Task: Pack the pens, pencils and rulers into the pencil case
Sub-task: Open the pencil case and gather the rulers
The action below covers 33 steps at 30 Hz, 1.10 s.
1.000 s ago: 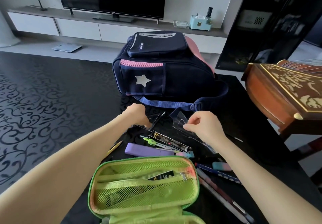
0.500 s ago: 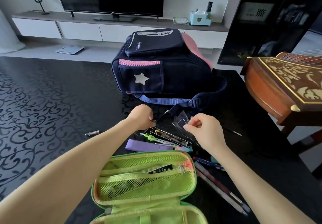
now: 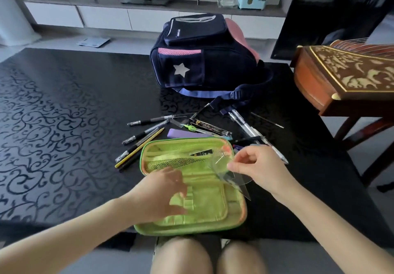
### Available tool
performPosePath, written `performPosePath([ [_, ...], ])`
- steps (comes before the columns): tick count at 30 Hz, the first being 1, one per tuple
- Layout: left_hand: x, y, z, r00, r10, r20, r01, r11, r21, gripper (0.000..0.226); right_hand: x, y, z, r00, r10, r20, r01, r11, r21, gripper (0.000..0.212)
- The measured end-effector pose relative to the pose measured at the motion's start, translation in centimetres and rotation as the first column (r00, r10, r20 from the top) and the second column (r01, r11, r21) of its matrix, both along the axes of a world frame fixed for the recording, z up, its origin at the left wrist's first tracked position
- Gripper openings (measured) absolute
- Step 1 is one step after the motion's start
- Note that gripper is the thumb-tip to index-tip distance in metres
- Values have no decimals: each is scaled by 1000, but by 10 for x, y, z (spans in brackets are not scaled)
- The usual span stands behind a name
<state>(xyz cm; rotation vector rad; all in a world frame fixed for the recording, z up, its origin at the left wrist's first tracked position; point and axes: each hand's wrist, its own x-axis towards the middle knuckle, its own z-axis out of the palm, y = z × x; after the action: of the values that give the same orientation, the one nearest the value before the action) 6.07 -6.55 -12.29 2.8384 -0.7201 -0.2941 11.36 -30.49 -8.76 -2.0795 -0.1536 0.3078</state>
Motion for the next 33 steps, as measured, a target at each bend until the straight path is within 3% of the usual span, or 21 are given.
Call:
performPosePath([
  [3, -18, 3, -11, 987, -126, 101, 102, 971, 217, 49, -16, -1, -1, 1000, -18, -20, 18, 1000, -9, 13],
  [7, -18, -9, -12, 989, -144, 13, 129, 915, 383, 52, -28, 1, 7, 999, 25, 46, -24, 999, -29, 13],
  [9, -15, -10, -5, 994, -110, -14, 110, 950, 291, 49, -37, 2, 14, 983, 139, 121, -135, 990, -46, 13],
  [11, -8, 0, 4, 997, 17, -69, -15, 999, 35, 53, -46, 7, 15, 941, 272, 204, -245, 958, -148, 13],
  [13, 4, 13, 11, 989, 124, -86, -139, 970, -198, 46, -51, 17, 6, 895, 352, 274, -267, 915, -302, 9],
  [14, 10, 18, 13, 983, 163, -89, -179, 956, -232, 39, -52, 25, 1, 882, 369, 294, -253, 896, -366, 7],
  [17, 23, 22, 12, 973, 198, -118, -220, 951, -216, 37, -48, 45, -16, 894, 397, 208, -266, 844, -467, 21],
  [19, 28, 21, 11, 973, 185, -136, -210, 956, -203, 36, -45, 52, -23, 861, 477, 180, -296, 755, -585, 31],
  [21, 32, 22, 11, 971, 176, -160, -206, 959, -195, 38, -42, 55, -23, 760, 561, 329, -238, 711, -662, 25],
  [24, 37, 24, 15, 968, 158, -193, -195, 962, -190, 41, -35, 54, -9, 674, 531, 514, -136, 773, -620, 13],
  [29, 47, 28, 28, 872, 209, -442, -318, 929, -188, 34, 15, 64, 20, 721, 323, 613, -10, 889, -457, 13],
  [31, 58, 36, 26, 901, 290, -324, -374, 896, -239, 26, 43, 77, 20, 757, 304, 578, -5, 888, -461, 13],
  [33, 73, 48, 18, 920, 386, -60, -390, 895, -216, 17, 74, 91, 13, 793, 317, 521, -11, 861, -508, 15],
])
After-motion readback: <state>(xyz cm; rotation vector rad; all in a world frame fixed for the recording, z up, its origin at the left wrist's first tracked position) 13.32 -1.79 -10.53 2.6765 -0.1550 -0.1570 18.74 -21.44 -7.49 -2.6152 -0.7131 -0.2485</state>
